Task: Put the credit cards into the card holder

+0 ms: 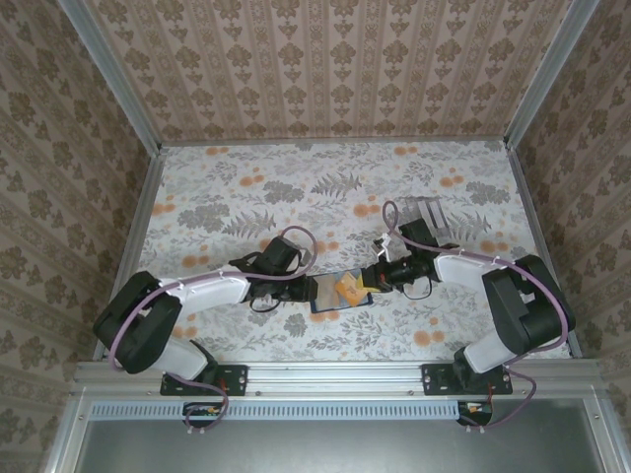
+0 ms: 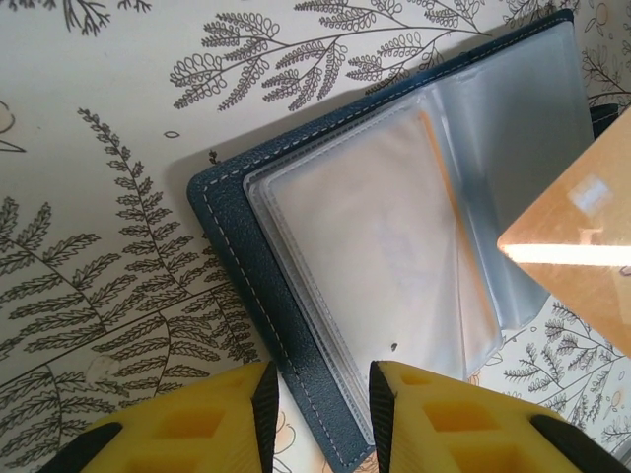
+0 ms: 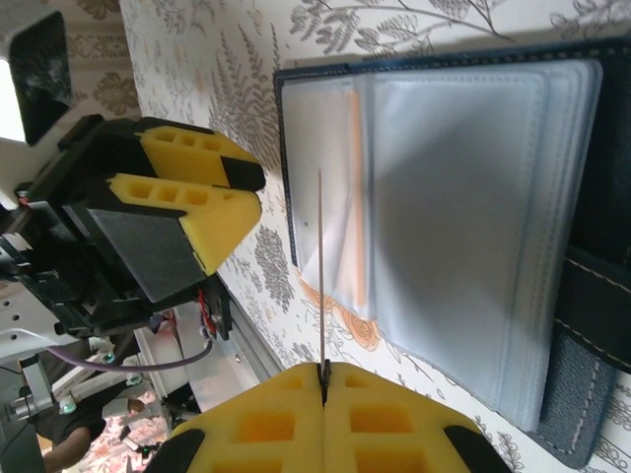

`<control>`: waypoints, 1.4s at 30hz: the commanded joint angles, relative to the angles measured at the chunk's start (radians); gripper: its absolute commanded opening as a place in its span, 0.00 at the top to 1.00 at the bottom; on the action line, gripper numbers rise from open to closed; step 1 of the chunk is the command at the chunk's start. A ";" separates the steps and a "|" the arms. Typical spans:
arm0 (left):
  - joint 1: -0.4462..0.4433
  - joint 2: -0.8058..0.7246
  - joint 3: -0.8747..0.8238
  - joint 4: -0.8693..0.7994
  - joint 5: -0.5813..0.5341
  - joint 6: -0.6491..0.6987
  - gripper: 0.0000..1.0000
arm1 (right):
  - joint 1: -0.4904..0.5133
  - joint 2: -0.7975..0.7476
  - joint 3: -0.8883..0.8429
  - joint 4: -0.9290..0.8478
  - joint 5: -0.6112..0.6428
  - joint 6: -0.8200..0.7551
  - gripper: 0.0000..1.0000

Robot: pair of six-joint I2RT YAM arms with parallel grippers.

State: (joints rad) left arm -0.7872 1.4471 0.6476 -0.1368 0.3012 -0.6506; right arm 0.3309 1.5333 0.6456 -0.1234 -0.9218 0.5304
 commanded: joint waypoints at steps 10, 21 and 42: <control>-0.010 0.060 0.039 0.015 0.011 0.005 0.67 | -0.001 0.069 -0.031 0.015 -0.033 -0.006 1.00; -0.011 0.097 0.044 0.031 0.001 -0.004 0.73 | 0.008 0.125 -0.027 0.127 -0.031 0.068 1.00; -0.012 0.112 0.056 0.010 -0.002 -0.004 0.78 | 0.080 0.153 -0.128 0.485 0.181 0.351 1.00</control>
State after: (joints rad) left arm -0.7918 1.5421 0.6792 -0.1188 0.2955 -0.6514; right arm 0.3820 1.6630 0.5282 0.3096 -0.8280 0.8215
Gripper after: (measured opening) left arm 0.223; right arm 0.058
